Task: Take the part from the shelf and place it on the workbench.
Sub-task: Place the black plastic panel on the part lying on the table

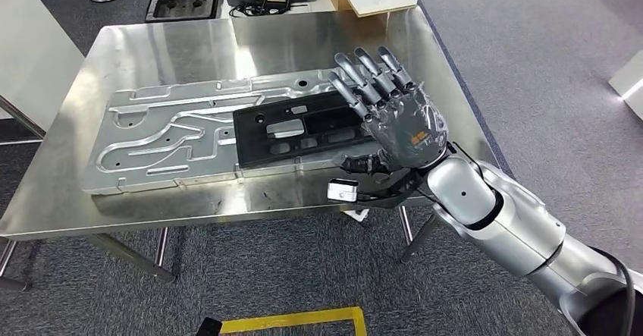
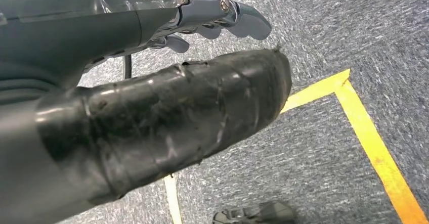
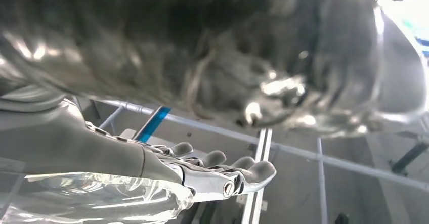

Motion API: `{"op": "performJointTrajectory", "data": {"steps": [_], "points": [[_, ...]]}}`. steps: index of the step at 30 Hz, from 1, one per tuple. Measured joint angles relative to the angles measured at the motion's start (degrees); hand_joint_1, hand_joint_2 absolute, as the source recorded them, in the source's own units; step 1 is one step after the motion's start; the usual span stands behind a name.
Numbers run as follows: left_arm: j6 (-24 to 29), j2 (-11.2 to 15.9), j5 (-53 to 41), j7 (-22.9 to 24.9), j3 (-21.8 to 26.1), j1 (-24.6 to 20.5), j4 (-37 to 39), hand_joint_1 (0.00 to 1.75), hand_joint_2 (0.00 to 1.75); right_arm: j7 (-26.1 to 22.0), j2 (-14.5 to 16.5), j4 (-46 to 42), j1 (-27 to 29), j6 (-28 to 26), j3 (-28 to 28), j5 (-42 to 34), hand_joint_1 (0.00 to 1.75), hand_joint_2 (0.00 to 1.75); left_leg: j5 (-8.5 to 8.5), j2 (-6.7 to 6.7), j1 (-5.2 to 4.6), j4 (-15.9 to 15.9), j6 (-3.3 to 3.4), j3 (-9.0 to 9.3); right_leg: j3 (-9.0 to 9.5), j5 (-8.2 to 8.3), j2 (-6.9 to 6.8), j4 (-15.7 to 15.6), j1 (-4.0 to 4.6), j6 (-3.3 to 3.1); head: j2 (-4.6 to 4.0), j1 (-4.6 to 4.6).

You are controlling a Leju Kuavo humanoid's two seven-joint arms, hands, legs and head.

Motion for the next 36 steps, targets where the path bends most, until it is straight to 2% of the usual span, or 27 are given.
{"op": "performJointTrajectory", "data": {"steps": [1,4,5,6,8,9,10,11,13,15,16,17,19,20,21,23,24,25,26,27,28,29,30,32,34,35,36], "points": [[0.1,0.0,0.05,-0.04,-0.06,-0.07,-0.01,0.0,0.0,0.2,0.06,-0.4,0.2,-0.44,-0.3,-0.49,0.0,0.0,0.22,-0.07,-0.16,-1.27,0.32,0.63,-0.01,0.45,-0.04,-0.14,0.01,0.38,0.0,0.08],[0.31,-0.01,0.43,-0.07,-0.19,0.19,0.0,0.0,0.0,0.84,0.29,-1.46,1.71,-2.5,-0.96,-1.73,0.0,0.0,1.8,-0.03,-0.18,-1.54,1.34,-0.14,-0.08,1.24,-0.02,-0.72,0.01,1.42,0.0,0.26],[0.37,-0.01,0.61,-0.07,-0.2,0.28,0.0,0.0,0.0,1.06,0.33,-1.9,2.46,-3.31,-1.18,-1.96,0.0,0.0,2.57,0.1,-0.09,-1.75,1.82,-0.52,-0.44,0.07,0.02,-0.12,0.02,1.58,0.0,0.31],[0.43,-0.02,0.81,-0.08,-0.21,0.31,0.0,0.0,0.0,1.33,0.33,-2.35,3.23,-4.15,-1.45,-2.14,0.0,0.0,3.38,0.24,0.02,-2.0,2.32,-1.06,-1.07,-2.21,0.05,1.52,0.02,1.65,-0.01,0.39],[0.52,-0.03,1.09,-0.14,-0.22,0.36,-0.01,0.0,0.0,1.9,0.33,-3.36,4.87,-5.76,-2.15,-2.35,0.0,0.0,4.72,0.37,-0.06,-2.02,2.94,-2.54,-2.53,-8.44,0.05,7.86,0.05,1.68,-0.01,0.55],[0.55,-0.03,1.22,-0.18,-0.22,0.43,-0.01,0.0,0.0,2.16,0.33,-3.87,5.76,-6.47,-2.46,-2.38,0.0,0.0,5.32,0.39,-0.12,-1.94,3.0,-3.37,-2.96,-10.48,0.05,11.42,0.07,1.75,-0.01,0.6],[0.58,-0.04,1.38,-0.23,-0.22,0.53,-0.01,0.0,0.0,2.38,0.34,-4.37,6.7,-7.12,-2.71,-2.39,0.0,0.0,5.9,0.4,-0.18,-1.81,2.96,-4.24,-2.83,-11.11,0.06,14.03,0.1,1.83,0.0,0.63],[0.64,-0.04,1.56,-0.31,-0.22,0.62,-0.01,0.0,0.0,2.6,0.34,-4.86,7.6,-7.75,-2.88,-2.39,0.0,0.0,6.42,0.4,-0.23,-1.61,2.9,-5.13,-1.98,-10.46,0.06,15.05,0.1,1.88,0.0,0.63],[0.81,-0.04,1.92,-0.54,-0.22,0.72,-0.01,0.0,0.0,2.91,0.39,-5.83,9.15,-9.13,-3.32,-2.44,0.0,0.0,7.29,0.38,-0.25,-0.99,2.63,-6.83,2.37,-7.9,0.05,11.57,0.08,1.81,0.0,0.63],[1.09,-0.04,2.23,-0.74,-0.22,0.79,-0.01,0.0,0.0,3.04,0.58,-7.02,10.58,-10.94,-4.16,-2.74,0.0,0.0,7.94,0.3,-0.41,-0.27,2.14,-8.09,8.08,-8.21,0.09,4.15,0.28,1.54,0.0,0.59],[1.29,-0.04,2.38,-0.79,-0.23,0.84,-0.01,0.0,0.0,3.01,0.81,-7.76,11.57,-11.95,-4.78,-3.0,0.0,0.0,8.34,0.27,-0.44,-0.09,1.82,-8.4,9.86,-8.91,0.12,1.32,0.45,1.35,-0.01,0.6],[1.51,-0.04,2.5,-0.81,-0.23,0.91,-0.01,0.0,0.0,2.76,1.13,-8.49,12.75,-12.81,-5.47,-3.3,0.0,0.0,8.81,0.23,-0.45,-0.12,1.5,-8.6,10.6,-9.43,0.14,-0.23,0.68,1.1,-0.01,0.59],[1.93,-0.02,2.81,-0.8,-0.26,1.23,0.0,0.0,0.0,0.89,2.33,-9.96,15.86,-13.82,-7.14,-4.37,0.0,0.0,9.55,0.08,-0.25,-0.3,0.81,-8.9,10.14,-8.65,0.03,-0.92,0.71,0.36,-0.01,0.64],[2.11,-0.01,2.96,-0.78,-0.27,1.46,0.01,0.0,0.0,-0.85,3.19,-10.62,17.53,-13.97,-8.11,-5.12,0.0,0.0,8.71,0.02,-0.18,0.19,0.46,-9.32,9.67,-8.02,-0.08,-1.04,0.62,-0.1,-0.01,0.61],[2.25,0.01,3.1,-0.76,-0.28,1.7,0.01,0.0,0.0,-2.55,4.07,-11.23,19.1,-14.03,-9.09,-5.89,0.0,0.0,6.8,-0.02,-0.12,1.53,0.09,-9.9,9.05,-7.36,-0.2,-1.19,0.47,-0.56,-0.01,0.51],[2.43,0.02,3.18,-0.73,-0.29,1.99,0.02,0.0,0.0,-4.91,5.63,-12.35,21.41,-14.1,-11.04,-6.94,0.0,0.0,0.64,0.01,0.01,7.34,-0.56,-11.42,7.37,-5.98,-0.3,-1.2,0.38,-1.11,-0.01,0.3],[2.45,0.02,3.19,-0.73,-0.29,2.03,0.02,0.0,0.0,-5.27,6.19,-12.78,22.11,-14.11,-11.78,-7.18,0.0,0.0,-1.74,0.02,0.06,10.85,-0.79,-11.98,6.43,-5.28,-0.31,-1.15,0.38,-1.19,-0.01,0.21],[2.46,0.02,3.19,-0.73,-0.29,2.03,0.02,0.0,0.0,-5.45,6.74,-13.17,22.77,-14.11,-12.47,-7.34,0.0,0.0,-2.81,0.03,0.09,13.8,-0.92,-12.13,5.43,-4.55,-0.31,-1.11,0.38,-1.16,-0.01,0.2],[2.46,0.02,3.19,-0.73,-0.29,2.01,0.02,0.0,0.0,-5.52,7.16,-13.48,23.39,-14.11,-13.0,-7.43,0.0,0.0,-2.37,0.03,0.09,15.34,-0.96,-11.61,4.45,-3.85,-0.33,-1.04,0.38,-1.1,-0.01,0.19],[2.47,0.02,3.19,-0.73,-0.3,2.0,0.02,0.0,0.0,-5.56,7.55,-13.77,24.0,-14.11,-13.46,-7.46,0.0,0.0,-0.87,0.03,0.09,15.2,-0.92,-10.27,3.49,-3.18,-0.34,-0.93,0.36,-1.0,-0.01,0.17],[2.49,0.02,3.19,-0.73,-0.31,2.0,0.02,0.0,0.0,-5.57,7.92,-14.06,24.52,-14.11,-13.89,-7.48,0.0,0.0,0.84,0.03,0.09,13.26,-0.78,-7.96,2.56,-2.53,-0.33,-0.82,0.35,-0.86,-0.01,0.17],[2.51,0.02,3.19,-0.73,-0.31,1.95,0.02,0.0,0.0,-5.58,8.22,-14.38,24.88,-14.12,-14.29,-7.48,0.0,0.0,1.54,0.02,0.06,9.61,-0.54,-4.69,1.82,-1.9,-0.31,-0.7,0.35,-0.67,0.0,0.15],[2.54,0.02,3.19,-0.74,-0.31,1.85,0.02,0.0,0.0,-5.58,8.5,-14.72,25.09,-14.14,-14.69,-7.49,0.0,0.0,1.27,0.0,-0.06,5.02,-0.24,-1.2,1.29,-1.32,-0.28,-0.6,0.39,-0.41,0.0,0.15],[2.58,0.02,3.17,-0.75,-0.32,1.62,0.02,0.0,0.0,-5.61,8.86,-15.28,25.39,-14.21,-15.47,-7.49,0.0,0.0,-0.46,-0.05,-0.37,-1.59,0.49,3.18,0.99,-0.06,-0.31,-0.88,0.43,0.23,0.0,0.18],[2.58,0.02,3.19,-0.75,-0.33,1.59,0.02,0.0,0.0,-5.63,9.11,-15.56,25.64,-14.26,-16.09,-7.5,0.0,0.0,-0.06,0.02,-0.45,-3.04,1.36,3.23,1.01,1.2,-0.33,-1.52,0.38,0.96,-0.01,0.24],[2.58,0.02,3.2,-0.75,-0.34,1.62,0.02,0.0,0.0,-5.64,9.26,-15.67,25.81,-14.28,-16.35,-7.5,0.0,0.0,0.69,0.17,-0.39,-3.25,1.85,2.81,0.78,0.87,-0.24,-1.4,0.32,1.24,-0.01,0.21],[2.58,0.02,3.2,-0.74,-0.34,1.65,0.02,0.0,0.0,-5.66,9.37,-15.79,25.98,-14.31,-16.63,-7.5,0.0,0.0,1.51,0.35,-0.3,-3.42,2.43,2.2,0.32,-0.65,-0.13,-0.47,0.28,1.43,-0.01,0.33]]}}
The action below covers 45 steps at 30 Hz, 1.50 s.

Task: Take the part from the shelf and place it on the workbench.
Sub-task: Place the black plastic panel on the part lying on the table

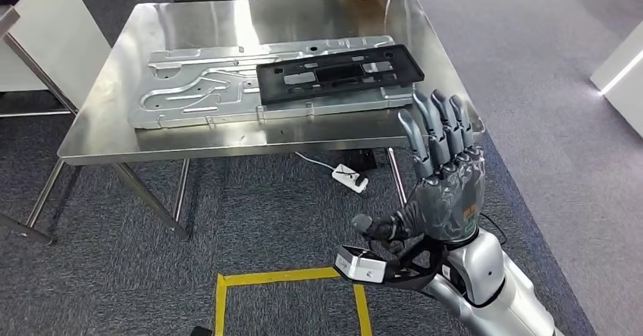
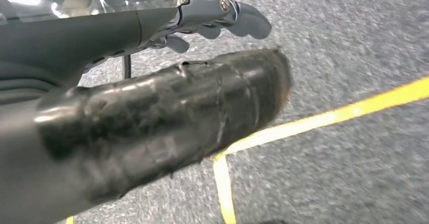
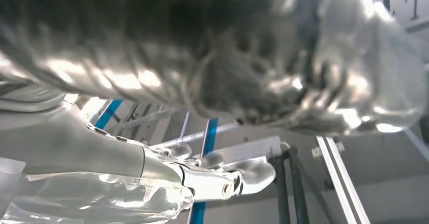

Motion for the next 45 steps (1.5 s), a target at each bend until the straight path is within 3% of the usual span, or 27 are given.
{"op": "performJointTrajectory", "data": {"steps": [3,4,5,6,7,8,10,12,14,16,18,19,20,21,23,25,26,29,31,33,34,35,37,39,41,42,45], "points": [[0.0,-0.01,-0.01,0.01,-0.01,0.03,0.0,0.0,0.0,-0.07,0.15,-0.16,0.34,-0.05,-0.75,0.0,0.0,0.0,2.44,0.32,-0.09,0.03,1.05,-2.72,-2.36,-8.98,0.14,9.3,-0.1,0.29,0.0,0.39],[-0.01,-0.02,-0.01,0.01,-0.01,0.05,0.0,0.0,0.0,-0.08,0.18,-0.16,0.46,-0.05,-0.95,0.0,0.0,0.0,3.22,0.34,-0.17,0.17,1.1,-3.79,-2.81,-10.46,0.14,12.9,-0.1,0.41,0.0,0.44],[-0.01,-0.02,-0.01,0.01,-0.01,0.07,0.0,0.0,0.0,-0.08,0.22,-0.16,0.59,-0.05,-1.13,0.0,0.0,0.0,3.95,0.36,-0.25,0.37,1.07,-4.94,-2.64,-10.4,0.14,15.3,-0.1,0.49,0.0,0.45],[-0.01,-0.01,-0.01,0.01,-0.01,0.09,0.0,0.0,0.0,-0.08,0.28,-0.16,0.69,-0.05,-1.29,0.0,0.0,0.0,4.61,0.38,-0.3,0.64,0.99,-6.07,-1.61,-9.08,0.14,15.84,-0.1,0.5,0.0,0.45],[-0.01,-0.01,-0.01,0.01,-0.01,0.09,0.0,0.0,0.0,-0.08,0.34,-0.16,0.75,-0.05,-1.46,0.0,0.0,0.0,5.2,0.38,-0.33,0.94,0.86,-7.15,0.39,-7.41,0.14,14.45,-0.1,0.44,0.0,0.45],[-0.01,0.0,-0.01,0.01,-0.01,0.08,0.0,0.0,0.0,-0.08,0.39,-0.22,0.78,-0.05,-1.61,0.0,0.0,0.0,5.72,0.37,-0.35,1.3,0.69,-8.08,3.44,-6.46,0.15,11.19,-0.09,0.29,0.01,0.44],[0.0,-0.01,-0.03,0.0,-0.01,0.05,0.0,0.0,0.0,-0.08,0.49,-0.51,0.75,-0.06,-1.84,0.0,0.0,0.0,6.67,0.32,-0.49,1.94,0.18,-9.39,9.82,-7.44,0.17,2.56,0.2,-0.06,0.01,0.44],[0.01,-0.02,-0.04,-0.01,-0.01,0.09,0.0,0.0,0.0,-0.08,0.61,-0.84,0.75,-0.07,-1.99,0.0,0.0,0.0,7.8,0.28,-0.49,1.95,-0.41,-9.97,12.41,-8.75,0.19,-2.17,0.65,-0.42,0.01,0.51],[0.01,0.01,-0.02,-0.02,-0.01,0.24,0.01,0.0,0.0,-0.08,0.79,-0.94,0.81,-0.07,-2.09,0.0,0.0,0.0,8.34,0.15,-0.39,1.78,-1.04,-10.51,11.57,-7.67,0.1,-2.78,0.53,-1.09,0.01,0.63],[0.01,0.03,-0.01,-0.01,-0.01,0.43,0.01,0.0,0.0,-0.09,1.02,-0.97,0.84,-0.07,-2.16,0.0,0.0,0.0,4.98,-0.01,-0.25,4.4,-1.74,-11.78,10.27,-6.22,-0.08,-3.13,0.19,-2.03,0.01,0.43],[0.01,0.02,-0.01,0.01,-0.01,0.5,0.0,0.0,0.0,-0.1,1.18,-0.99,0.87,-0.07,-2.25,0.0,0.0,0.0,-0.84,-0.03,0.09,11.19,-2.36,-13.63,8.68,-4.88,-0.16,-3.08,0.17,-2.54,0.01,0.13],[0.01,0.02,-0.01,0.01,-0.01,0.5,0.0,0.0,0.0,-0.1,1.25,-0.99,0.91,-0.07,-2.27,0.0,0.0,0.0,-2.6,-0.03,0.26,14.76,-2.6,-14.27,7.76,-4.21,-0.18,-3.03,0.15,-2.55,0.01,0.02],[0.01,0.02,-0.01,0.01,-0.01,0.49,0.0,0.0,0.0,-0.11,1.32,-0.99,0.96,-0.07,-2.29,0.0,0.0,0.0,-3.07,-0.03,0.4,17.16,-2.79,-14.32,6.86,-3.57,-0.19,-2.98,0.12,-2.47,0.0,0.01],[0.01,0.02,-0.01,0.01,-0.01,0.49,0.0,0.0,0.0,-0.13,1.39,-0.99,1.01,-0.07,-2.3,0.0,0.0,0.0,-2.31,-0.02,0.53,17.66,-2.92,-13.47,6.0,-3.0,-0.19,-2.92,0.05,-2.35,0.0,-0.04],[0.01,0.02,-0.01,0.01,-0.01,0.46,0.0,0.0,0.0,-0.15,1.47,-0.99,1.08,-0.07,-2.34,0.0,0.0,0.0,0.64,-0.02,0.69,12.36,-2.94,-8.65,4.7,-2.11,-0.18,-2.67,-0.12,-1.94,0.0,-0.08],[0.01,0.02,-0.02,0.0,-0.01,0.34,0.0,0.0,0.0,-0.15,1.48,-1.09,1.08,-0.07,-2.43,0.0,0.0,0.0,1.25,-0.11,0.53,3.99,-2.62,-2.89,3.88,-1.41,-0.2,-2.41,-0.14,-1.3,0.0,-0.05],[0.01,0.02,-0.02,-0.01,-0.02,0.28,0.0,0.0,0.0,-0.15,1.48,-1.16,1.07,-0.07,-2.49,0.0,0.0,0.0,0.81,-0.18,0.4,1.25,-2.38,-1.25,3.64,-1.02,-0.23,-2.38,-0.13,-0.95,0.0,-0.04],[0.01,0.04,0.0,0.0,-0.03,0.32,0.0,0.0,0.0,-0.15,1.49,-1.27,1.09,-0.07,-2.64,0.0,0.0,0.0,0.84,-0.16,0.3,-0.79,-1.33,-0.99,3.31,0.01,-0.23,-2.75,-0.12,0.11,0.0,-0.01],[0.01,0.03,0.0,0.01,-0.03,0.31,0.0,0.0,0.0,-0.2,1.5,-1.27,1.11,-0.07,-2.79,0.0,0.0,0.0,1.95,0.07,0.48,-1.25,-0.15,-1.69,2.36,-2.52,-0.12,-0.62,-0.12,0.59,0.0,0.17],[0.01,0.02,-0.01,0.01,-0.03,0.23,0.0,0.0,0.0,-0.26,1.5,-1.27,1.12,-0.07,-2.92,0.0,0.0,0.0,2.82,0.2,0.41,-1.11,0.64,-2.73,0.24,-7.97,-0.03,6.05,-0.13,0.81,0.0,0.45],[0.01,0.02,-0.01,0.01,-0.03,0.22,0.0,0.0,0.0,-0.27,1.5,-1.27,1.15,-0.07,-2.95,0.0,0.0,0.0,3.18,0.23,0.29,-0.88,0.82,-3.4,-0.78,-10.06,0.01,9.96,-0.11,0.89,0.0,0.51],[0.01,0.02,-0.01,0.01,-0.03,0.22,0.0,0.0,0.0,-0.29,1.5,-1.27,1.19,-0.07,-2.96,0.0,0.0,0.0,3.53,0.26,0.17,-0.62,0.88,-4.12,-1.28,-10.97,0.04,12.87,-0.09,0.94,0.0,0.55],[0.01,0.02,-0.01,0.01,-0.03,0.23,0.0,0.0,0.0,-0.32,1.5,-1.27,1.25,-0.07,-2.98,0.0,0.0,0.0,4.25,0.28,-0.01,-0.07,0.84,-5.61,0.48,-9.34,0.06,13.07,-0.08,0.81,0.0,0.53],[0.01,0.01,-0.01,0.01,-0.03,0.22,0.0,0.0,0.0,-0.33,1.5,-1.28,1.2,-0.07,-3.01,0.0,0.0,0.0,4.81,0.23,-0.12,0.6,0.6,-6.89,5.89,-7.1,0.08,6.14,0.03,0.32,0.0,0.54],[0.01,-0.02,-0.02,0.0,-0.03,0.2,0.0,0.0,0.0,-0.34,1.51,-1.4,1.12,-0.07,-3.07,0.0,0.0,0.0,5.29,0.17,-0.24,1.15,0.13,-7.66,10.34,-7.22,0.12,-0.69,0.36,-0.19,0.01,0.5],[0.02,-0.02,-0.02,0.03,-0.03,0.2,0.0,0.0,0.0,-0.25,1.51,-1.45,1.09,0.07,-3.11,-0.14,0.0,0.0,5.59,0.17,-0.26,1.23,-0.16,-7.87,11.14,-7.61,0.13,-2.24,0.56,-0.38,0.01,0.52],[0.51,-0.02,0.45,1.47,-0.04,0.29,0.0,0.0,0.0,0.72,3.05,0.87,3.68,5.55,-4.71,-6.86,0.0,0.0,5.83,0.01,-0.12,1.45,-1.1,-8.27,10.59,-6.75,-0.19,-3.26,0.41,-1.42,0.01,0.73]]}}
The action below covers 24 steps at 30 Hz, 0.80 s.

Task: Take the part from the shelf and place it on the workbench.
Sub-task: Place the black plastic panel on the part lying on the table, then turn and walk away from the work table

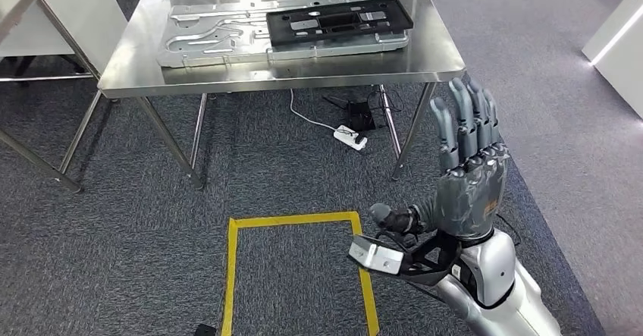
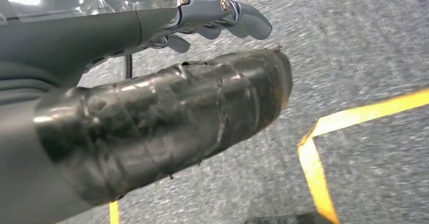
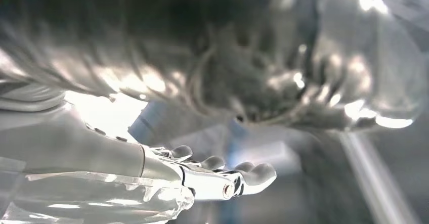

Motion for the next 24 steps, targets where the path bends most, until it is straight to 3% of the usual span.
{"op": "performJointTrajectory", "data": {"steps": [2,4,5,6,7,9,11,13,15,16,17,19,20,21,22,24], "points": [[0.66,0.0,0.68,1.41,-0.04,0.33,0.0,0.0,0.0,-5.38,3.01,9.18,3.32,6.89,-5.18,-15.25,0.0,0.0,-3.26,-0.16,0.14,3.03,-0.47,-1.19,-0.81,1.12,-0.38,-0.66,-0.35,-0.91,-0.01,-0.31],[1.02,-0.02,1.26,2.1,-0.29,0.63,0.0,0.0,0.0,-14.76,5.84,26.09,6.15,10.51,-13.2,-34.18,0.0,0.0,-8.17,-0.18,0.27,9.35,-0.97,-3.25,-1.91,2.06,-0.96,-0.74,-0.4,-0.98,-0.01,-1.24],[1.07,-0.04,1.46,2.25,-0.51,0.74,0.0,0.0,0.0,-17.45,6.99,34.9,7.93,10.8,-17.07,-41.87,0.0,0.0,-9.39,-0.17,0.29,12.38,-1.24,-4.1,-2.5,2.37,-1.57,-0.58,-0.45,-0.72,-0.01,-1.53],[1.09,-0.07,1.58,2.38,-0.75,0.92,-0.01,0.0,0.0,-18.45,7.82,42.27,9.72,10.78,-20.22,-47.04,0.0,0.0,-9.23,-0.09,0.39,14.24,-1.5,-4.34,-3.25,2.63,-2.24,-0.29,-0.52,-0.5,-0.01,-1.55],[1.13,-0.08,1.71,2.55,-0.93,1.23,-0.01,0.0,0.0,-18.19,8.69,47.9,10.98,10.77,-22.54,-49.43,0.0,0.0,-7.88,-0.02,0.54,14.45,-1.71,-3.69,-4.13,2.89,-2.67,0.13,-0.63,-0.35,0.0,-1.43],[1.21,-0.02,1.87,2.76,-1.1,1.93,-0.01,0.0,0.0,-17.13,10.35,55.99,11.83,10.8,-25.47,-47.67,0.0,0.0,-4.78,-0.09,0.83,9.54,-1.72,0.42,-5.84,3.46,-2.24,1.06,-0.92,-0.06,0.0,-1.37],[1.31,0.07,1.93,2.81,-1.24,2.01,0.0,0.0,0.0,-16.51,12.42,63.34,11.37,10.96,-28.28,-43.73,0.0,0.0,-4.68,-0.43,0.75,2.68,-1.25,5.28,-6.65,4.02,-1.31,1.62,-1.07,0.51,-0.01,-1.44],[1.36,0.09,1.94,2.81,-1.43,1.6,-0.01,0.0,0.0,-16.11,14.08,69.32,11.6,11.14,-30.77,-42.18,0.0,0.0,-5.97,-0.49,0.5,-0.67,-0.77,7.2,-6.88,4.6,-1.02,1.73,-1.08,1.35,-0.01,-1.42],[1.36,0.02,1.95,2.81,-1.66,1.26,-0.02,0.0,0.0,-15.96,15.2,74.26,11.62,11.23,-32.48,-41.77,0.0,0.0,-6.15,-0.24,0.68,-1.74,-0.13,7.39,-7.13,4.75,-0.71,1.94,-1.07,2.1,0.0,-1.34],[1.36,-0.02,1.95,2.81,-1.79,1.14,-0.02,0.0,0.0,-15.95,15.65,76.57,11.5,11.34,-33.28,-41.68,0.0,0.0,-5.98,-0.06,0.82,-2.11,0.29,7.46,-7.54,3.91,-0.54,2.9,-1.07,2.33,0.0,-1.21],[1.36,-0.06,1.99,2.83,-1.95,1.15,-0.02,0.0,0.0,-15.96,16.05,78.75,11.39,11.51,-34.19,-41.61,0.0,0.0,-5.6,0.15,0.94,-2.26,0.7,7.42,-8.34,2.28,-0.37,5.01,-1.06,2.48,0.0,-1.04],[1.36,-0.07,2.06,2.92,-2.19,1.32,-0.01,0.0,0.0,-15.97,16.79,82.47,11.32,11.9,-35.92,-41.52,0.0,0.0,-5.03,0.47,0.8,-2.2,1.3,6.91,-11.05,-2.24,-0.14,12.25,-1.06,2.7,-0.01,-0.67],[1.36,-0.07,2.09,2.96,-2.28,1.42,0.0,0.0,0.0,-15.97,17.11,84.04,11.32,12.0,-36.72,-41.5,0.0,0.0,-4.78,0.54,0.68,-2.07,1.43,6.52,-12.2,-3.84,-0.07,15.64,-1.03,2.81,-0.01,-0.57],[1.36,-0.07,2.1,2.99,-2.36,1.45,0.0,0.0,0.0,-15.97,17.39,85.41,11.31,12.03,-37.41,-41.5,0.0,0.0,-4.57,0.57,0.58,-1.92,1.47,6.13,-12.47,-4.39,-0.02,17.35,-1.03,2.85,-0.01,-0.52],[1.36,-0.07,2.1,2.99,-2.43,1.43,0.0,0.0,0.0,-15.99,17.63,86.59,11.26,12.02,-38.06,-41.49,0.0,0.0,-4.42,0.57,0.52,-1.71,1.44,5.77,-11.56,-3.87,0.0,16.76,-1.02,2.81,-0.01,-0.51],[1.36,-0.07,2.1,2.99,-2.59,1.41,-0.01,0.0,0.0,-16.01,18.04,88.53,11.0,12.01,-39.22,-41.47,0.0,0.0,-4.3,0.53,0.49,-1.14,1.28,5.24,-6.75,-1.26,0.08,9.9,-0.99,2.45,-0.01,-0.49]]}}
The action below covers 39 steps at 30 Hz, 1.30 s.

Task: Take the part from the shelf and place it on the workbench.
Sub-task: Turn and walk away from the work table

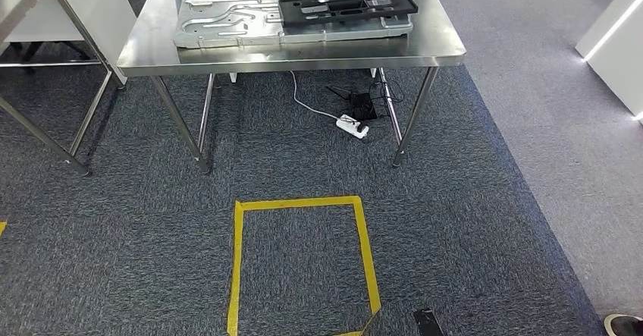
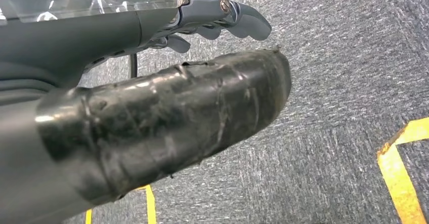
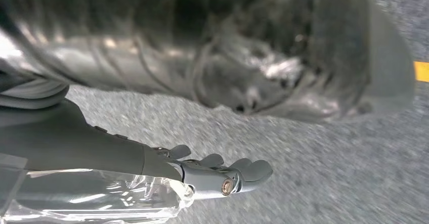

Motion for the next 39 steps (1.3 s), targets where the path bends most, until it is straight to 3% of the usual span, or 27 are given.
{"op": "performJointTrajectory", "data": {"steps": [2,4,6,8,10,11,12,13,15,17,18,20,22,24,25,26,27,28,29,31,33,35,37,39], "points": [[0.01,0.0,0.02,0.01,-0.1,-0.11,-0.01,0.0,0.0,0.02,0.36,1.54,-0.41,0.5,-0.87,0.58,0.0,0.0,-0.08,-0.15,-0.19,0.72,-0.51,-0.56,3.89,1.44,0.19,-6.32,0.29,-0.56,0.01,-0.05],[0.03,0.0,0.15,0.08,-0.15,-0.27,-0.01,0.0,0.0,0.1,0.67,2.97,-0.66,1.65,-1.26,1.97,0.0,0.0,0.02,-0.33,-0.3,1.03,-1.23,-0.86,4.53,1.54,0.13,-7.72,0.69,-1.13,0.01,-0.14],[0.04,0.01,0.29,0.19,-0.19,-0.28,-0.01,0.0,0.0,0.31,1.08,4.15,-0.7,2.39,-1.31,3.15,0.0,0.0,-0.26,-0.54,-0.16,1.47,-1.86,-1.12,4.4,2.02,-0.41,-8.04,0.54,-1.94,0.0,-0.19],[0.04,0.02,0.34,0.28,-0.2,-0.2,-0.01,0.0,0.0,0.52,1.48,4.92,-0.83,2.48,-1.33,3.65,0.0,0.0,-2.81,-0.68,-0.01,5.01,-2.48,-2.79,4.1,2.53,-0.98,-8.43,0.28,-2.76,0.0,-0.53],[0.0,0.02,0.36,0.4,-0.2,-0.15,0.01,0.0,0.0,0.63,1.68,5.5,-0.95,2.49,-1.34,4.05,0.0,0.0,-6.73,-0.67,0.18,12.14,-2.99,-5.95,3.61,2.75,-1.59,-8.4,0.4,-3.11,0.0,-0.86],[-0.1,0.02,0.38,0.54,-0.2,-0.13,0.01,0.0,0.0,0.69,1.73,5.81,-0.98,2.51,-1.34,4.32,0.0,0.0,-7.86,-0.66,0.26,15.11,-3.19,-7.21,3.39,2.8,-1.98,-8.33,0.46,-3.16,0.0,-0.89],[-0.26,0.02,0.41,0.7,-0.2,-0.08,0.01,0.0,0.0,0.78,1.81,6.11,-0.99,2.52,-1.34,4.65,0.0,0.0,-7.89,-0.62,0.31,16.29,-3.33,-7.58,3.21,2.84,-2.42,-8.21,0.49,-3.18,0.0,-0.9],[-0.45,0.02,0.46,0.89,-0.2,-0.03,0.01,0.0,0.0,0.88,1.89,6.37,-1.0,2.54,-1.34,4.94,0.0,0.0,-6.81,-0.47,0.35,15.15,-3.4,-6.8,3.08,2.85,-2.88,-8.05,0.47,-3.17,0.0,-0.9],[-0.76,0.02,0.56,1.16,-0.2,-0.05,0.01,0.0,0.0,1.05,2.09,6.75,-1.03,2.56,-1.34,5.4,0.0,0.0,-3.39,1.25,0.34,7.78,-3.31,-2.79,2.95,2.79,-3.83,-7.63,0.51,-3.0,0.0,-0.91],[-0.85,0.02,0.61,1.31,-0.21,-0.26,-0.01,0.0,0.0,1.09,2.22,6.99,-1.11,2.57,-1.34,5.64,0.0,0.0,-1.66,2.79,0.03,2.1,-2.68,-0.08,2.92,2.67,-4.67,-7.25,0.74,-2.49,0.0,-0.81],[-0.85,0.02,0.64,1.36,-0.22,-0.33,-0.01,0.0,0.0,1.09,2.26,7.12,-1.18,2.57,-1.34,5.74,0.0,0.0,-1.64,2.91,-0.14,1.25,-2.29,0.1,2.95,2.67,-5.09,-7.18,0.86,-2.16,0.0,-0.75],[-0.85,0.04,0.8,1.45,-0.25,-0.23,0.0,0.0,0.0,1.09,2.31,7.37,-1.31,2.66,-1.34,5.9,0.0,0.0,-1.18,1.67,-0.17,1.1,-1.46,-0.08,3.07,2.72,-5.73,-7.25,0.88,-1.45,0.0,-0.62],[-0.85,0.09,0.96,1.56,-0.27,-0.11,0.01,0.0,0.0,1.09,2.33,7.55,-1.41,2.78,-1.34,6.04,0.0,0.0,-0.48,0.64,0.02,0.7,-0.66,-0.15,2.49,1.09,-4.12,-5.6,0.69,-0.8,0.0,-0.54],[-0.86,0.08,1.01,1.61,-0.29,-0.17,0.01,0.0,0.0,1.09,2.31,7.74,-1.41,2.81,-1.34,6.14,0.0,0.0,0.05,-0.38,0.1,0.55,-0.04,-0.49,0.14,-3.01,-1.32,0.29,0.52,-0.52,0.0,-0.34],[-0.87,0.06,1.03,1.62,-0.34,-0.22,0.0,0.0,0.0,1.09,2.32,7.88,-1.36,2.83,-1.34,6.16,0.0,0.0,0.19,-1.01,0.09,0.6,0.11,-0.74,-1.41,-5.02,-0.51,4.1,0.52,-0.5,0.0,-0.25],[-0.87,0.04,1.06,1.62,-0.4,-0.22,0.0,0.0,0.0,1.09,2.34,8.04,-1.29,2.85,-1.34,6.21,0.0,0.0,0.3,-1.73,0.07,0.69,0.18,-0.94,-2.5,-6.03,-0.1,6.91,0.5,-0.51,0.0,-0.2],[-0.87,0.02,1.13,1.62,-0.47,-0.21,0.01,0.0,0.0,1.09,2.35,8.18,-1.22,2.87,-1.34,6.26,0.0,0.0,0.35,-2.54,0.07,0.81,0.18,-1.1,-2.68,-5.84,0.12,7.85,0.49,-0.54,0.0,-0.17],[-0.87,0.03,1.24,1.62,-0.52,-0.18,0.01,0.0,0.0,1.09,2.36,8.32,-1.2,2.89,-1.34,6.32,0.0,0.0,0.38,-3.41,0.08,0.99,0.14,-1.21,-1.75,-4.43,0.31,6.41,0.44,-0.62,0.0,-0.16],[-0.86,0.03,1.34,1.62,-0.55,-0.16,0.01,0.0,0.0,1.1,2.34,8.41,-1.2,2.91,-1.34,6.43,0.0,0.0,0.35,-4.28,0.09,1.2,0.07,-1.28,0.07,-2.31,0.86,3.05,0.37,-0.73,0.0,-0.15],[-0.84,0.04,1.5,1.62,-0.58,-0.22,0.0,0.0,0.0,1.11,2.31,8.58,-1.31,2.95,-1.34,6.74,0.0,0.0,0.24,-5.83,0.02,1.85,-0.39,-1.72,3.53,0.17,3.59,-3.82,0.17,-1.06,0.0,-0.15],[-0.73,0.04,1.74,1.63,-0.62,-0.3,0.0,0.0,0.0,1.11,2.29,8.71,-1.38,3.13,-1.34,7.24,0.0,0.0,0.41,-7.15,0.14,2.25,-1.22,-2.46,4.54,0.15,5.14,-6.33,0.24,-1.36,0.0,-0.14],[-0.5,0.08,2.33,1.72,-0.64,-0.18,0.01,0.0,0.0,1.12,2.42,8.78,-1.39,3.45,-1.32,7.82,0.0,0.0,0.62,-8.12,0.39,2.34,-1.97,-3.0,4.55,0.35,3.77,-6.67,0.23,-1.94,0.0,-0.12],[-0.24,0.15,3.04,1.85,-0.64,-0.03,0.01,0.0,0.0,1.14,2.55,8.83,-1.4,3.64,-1.27,8.32,0.0,0.0,-0.77,-5.88,0.27,4.51,-2.53,-4.2,4.73,0.66,2.15,-7.17,0.05,-2.72,0.0,-0.5],[-0.09,0.17,3.49,1.9,-0.64,-0.09,0.01,0.0,0.0,1.13,2.55,8.88,-1.37,3.72,-1.2,8.73,0.0,0.0,-3.94,-2.43,0.23,10.39,-2.99,-7.05,4.76,0.72,0.43,-7.3,0.27,-3.24,0.0,-0.97]]}}
